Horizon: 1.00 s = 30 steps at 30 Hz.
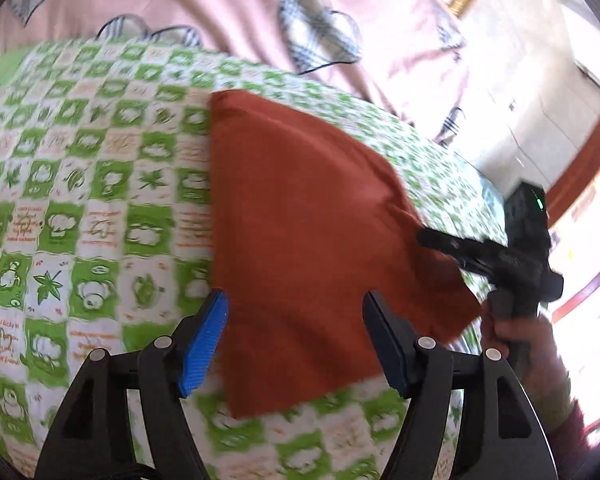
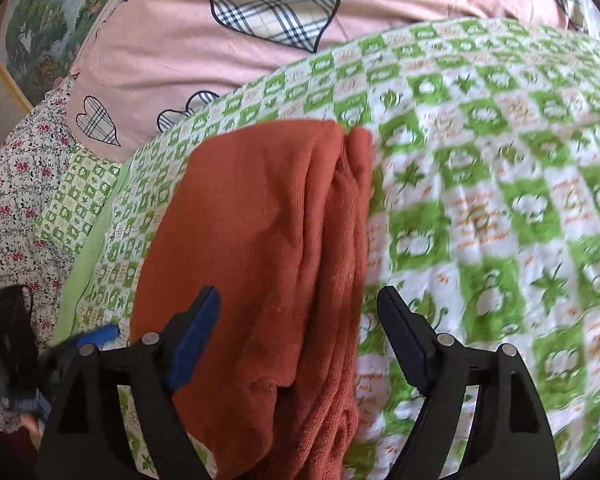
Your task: Fold small clothes
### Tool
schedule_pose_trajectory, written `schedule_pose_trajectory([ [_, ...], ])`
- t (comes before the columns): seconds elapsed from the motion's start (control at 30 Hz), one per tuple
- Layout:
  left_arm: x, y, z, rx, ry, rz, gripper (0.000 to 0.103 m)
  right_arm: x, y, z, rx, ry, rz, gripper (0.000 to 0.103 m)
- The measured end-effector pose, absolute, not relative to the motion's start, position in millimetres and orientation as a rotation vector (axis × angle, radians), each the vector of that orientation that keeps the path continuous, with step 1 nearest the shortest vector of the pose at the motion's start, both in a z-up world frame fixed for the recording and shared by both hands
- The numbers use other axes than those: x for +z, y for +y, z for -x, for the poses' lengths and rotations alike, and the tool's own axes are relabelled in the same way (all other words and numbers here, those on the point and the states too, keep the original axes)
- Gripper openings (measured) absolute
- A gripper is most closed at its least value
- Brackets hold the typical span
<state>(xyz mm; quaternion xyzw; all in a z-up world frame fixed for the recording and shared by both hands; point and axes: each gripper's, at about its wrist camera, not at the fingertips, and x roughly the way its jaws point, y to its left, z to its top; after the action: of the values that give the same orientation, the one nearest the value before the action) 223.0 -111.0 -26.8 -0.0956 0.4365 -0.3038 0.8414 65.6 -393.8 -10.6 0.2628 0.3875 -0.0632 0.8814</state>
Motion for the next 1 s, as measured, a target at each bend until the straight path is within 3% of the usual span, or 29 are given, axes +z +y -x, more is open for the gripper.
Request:
schedule_pose_trajectory([
  [0.33,-76.6,-119.4,-297.3,-0.675,1.082,0.377,0.073,-28.0,-409.8,-73.8,-0.052,0.784,-0.727,0.081],
  [0.37,-80.5,-124.5,-302.2,-0.685,1.084,0.381,0.071,-31.7,-411.0,-76.9,-0.053,0.798,-0.732,0.081],
  [0.4,-81.2,-128.8,-305.1,-0.695,1.070,0.374,0.057,-35.6,-411.1,-80.1,-0.052,0.808,-0.736,0.080],
  [0.43,-80.2,-132.7,-306.8,-0.707,1.056,0.364,0.048,-38.0,-409.2,-82.8,-0.057,0.811,-0.731,0.066],
  [0.47,-80.3,-135.9,-307.6,-0.711,1.059,0.355,0.034,-41.2,-407.0,-85.9,-0.053,0.828,-0.743,0.040],
  [0.5,-78.9,-135.9,-306.6,-0.713,1.057,0.360,0.024,-42.8,-405.9,-87.0,-0.046,0.832,-0.761,0.037],
  [0.53,-75.3,-133.0,-304.6,-0.727,1.042,0.375,0.021,-41.4,-403.2,-86.9,-0.047,0.823,-0.758,0.031],
  [0.67,-52.3,-107.2,-280.5,-0.709,0.992,0.389,0.019,-22.4,-379.1,-83.7,-0.022,0.773,-0.703,0.024],
  [1.0,-6.1,23.6,-190.1,-0.580,0.864,0.325,0.019,-18.7,-259.2,-96.8,0.247,0.731,-0.642,0.024],
])
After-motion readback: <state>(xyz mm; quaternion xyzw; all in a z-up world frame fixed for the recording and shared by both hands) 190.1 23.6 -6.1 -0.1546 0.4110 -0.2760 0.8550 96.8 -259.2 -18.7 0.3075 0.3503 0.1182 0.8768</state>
